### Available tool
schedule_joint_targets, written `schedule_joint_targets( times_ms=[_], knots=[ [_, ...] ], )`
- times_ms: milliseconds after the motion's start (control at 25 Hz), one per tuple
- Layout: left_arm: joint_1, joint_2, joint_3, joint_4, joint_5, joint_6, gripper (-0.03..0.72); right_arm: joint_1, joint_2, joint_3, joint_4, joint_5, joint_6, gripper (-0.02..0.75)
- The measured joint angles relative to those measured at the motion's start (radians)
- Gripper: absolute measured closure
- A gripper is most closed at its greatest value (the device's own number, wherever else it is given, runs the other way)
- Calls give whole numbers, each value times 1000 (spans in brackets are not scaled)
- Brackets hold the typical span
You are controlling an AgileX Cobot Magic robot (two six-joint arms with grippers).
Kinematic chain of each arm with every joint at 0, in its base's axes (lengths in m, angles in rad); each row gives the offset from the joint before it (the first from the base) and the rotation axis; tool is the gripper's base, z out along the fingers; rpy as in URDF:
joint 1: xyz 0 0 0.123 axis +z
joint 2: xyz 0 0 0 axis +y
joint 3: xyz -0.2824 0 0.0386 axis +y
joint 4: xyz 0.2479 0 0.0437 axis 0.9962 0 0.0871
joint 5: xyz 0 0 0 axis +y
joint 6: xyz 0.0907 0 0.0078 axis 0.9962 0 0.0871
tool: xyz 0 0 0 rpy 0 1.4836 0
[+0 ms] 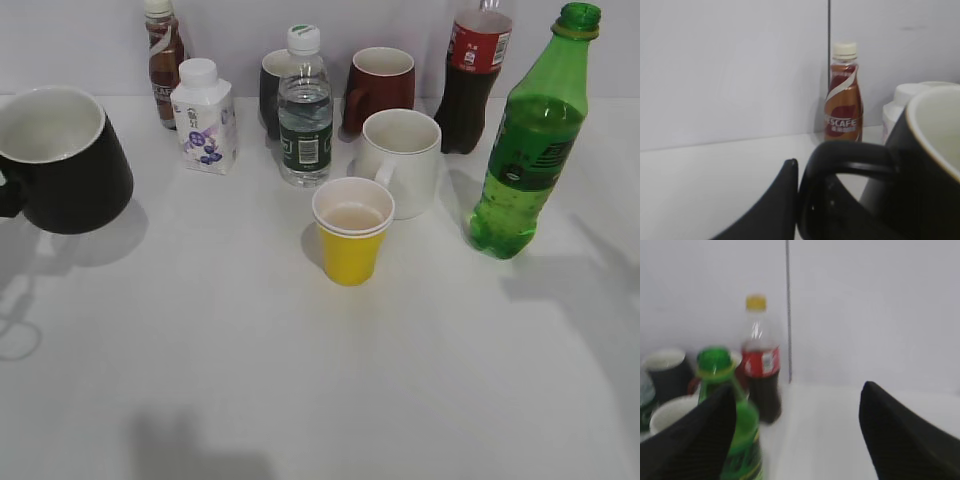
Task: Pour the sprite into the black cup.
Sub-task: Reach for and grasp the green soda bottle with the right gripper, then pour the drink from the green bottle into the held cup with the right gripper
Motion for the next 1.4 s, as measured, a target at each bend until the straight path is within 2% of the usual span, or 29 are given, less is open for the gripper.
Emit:
schedule_joint_targets(
  times_ms=[240, 360, 640, 800, 880, 920, 1000, 1080, 1200, 1280, 1400],
  knots=[
    [0, -15, 0, 23, 0, 0, 629, 146, 202, 196, -4, -165, 79, 166],
    [0, -16, 0, 37, 0, 0, 629, 187, 313, 232, -18, -315, 88, 146],
    [0, -16, 0, 112, 0, 0, 629, 193, 650, 115, -20, -551, 90, 100],
    [-6, -26, 0, 125, 8, 0, 629, 194, 849, -23, 50, -602, 92, 99],
    [-20, -54, 0, 142, 39, 0, 629, 194, 922, -80, 67, -621, 92, 127],
    [-32, -72, 0, 151, 60, 0, 629, 194, 947, -103, 72, -622, 92, 169],
    [-60, -110, 0, 164, 135, -1, 629, 195, 958, -122, 77, -615, 92, 314],
    [-100, -164, -1, 167, 219, -3, 629, 196, 929, -123, 45, -568, 92, 322],
    [-175, -254, -29, 167, 386, -3, 629, 219, 834, -123, -67, -397, 47, 322],
    [-229, -298, -78, 162, 534, -3, 629, 256, 752, -136, -122, -275, -40, 322],
    [-304, -351, -155, 113, 698, -3, 629, 310, 640, -187, -142, -106, -168, 322]
  ],
)
